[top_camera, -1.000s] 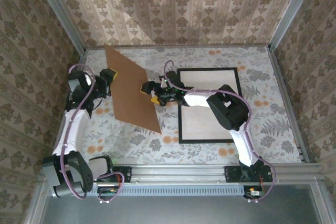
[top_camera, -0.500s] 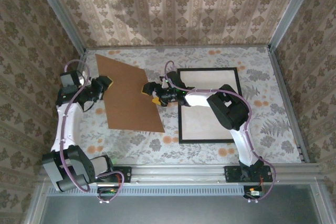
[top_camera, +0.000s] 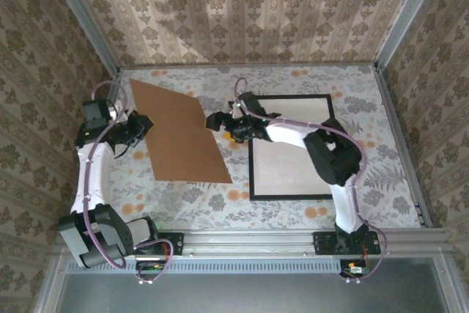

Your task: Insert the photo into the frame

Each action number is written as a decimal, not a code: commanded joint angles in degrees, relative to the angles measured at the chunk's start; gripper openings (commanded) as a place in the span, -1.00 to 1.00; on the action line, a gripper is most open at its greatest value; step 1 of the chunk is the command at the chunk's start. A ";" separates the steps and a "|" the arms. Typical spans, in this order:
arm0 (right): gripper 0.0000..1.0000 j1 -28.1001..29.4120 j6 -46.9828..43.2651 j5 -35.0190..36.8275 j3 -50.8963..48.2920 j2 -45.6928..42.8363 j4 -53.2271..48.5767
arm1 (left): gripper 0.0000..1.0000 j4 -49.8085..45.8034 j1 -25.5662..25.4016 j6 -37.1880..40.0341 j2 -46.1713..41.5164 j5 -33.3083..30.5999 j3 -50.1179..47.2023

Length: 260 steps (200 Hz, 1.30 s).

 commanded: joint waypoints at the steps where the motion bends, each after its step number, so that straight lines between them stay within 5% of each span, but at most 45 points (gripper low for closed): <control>1: 1.00 -4.12 -13.32 6.71 -2.63 -12.78 -13.37 | -1.00 9.37 0.51 -4.61 -3.98 6.84 -0.19; 40: 1.00 -21.68 -26.05 25.25 -10.91 -26.74 -31.00 | -1.00 27.53 0.41 -20.37 -9.02 11.84 -2.15; 65: 1.00 -36.32 -27.92 25.28 -12.82 -26.27 -32.42 | -1.00 32.52 0.17 -24.15 -10.20 11.59 -0.58; 88: 1.00 -42.66 -28.62 20.98 -9.72 -19.86 -33.36 | -1.00 35.12 -1.56 -25.09 -9.98 10.48 -1.58; 146: 1.00 -45.90 -30.75 18.50 -4.17 -8.39 -40.23 | -1.00 40.81 -5.51 -26.97 -6.57 10.11 -3.98; 260: 0.95 -39.60 -30.43 2.30 -13.87 -11.21 -33.12 | -1.00 41.30 -6.26 -25.56 -2.85 10.44 -4.94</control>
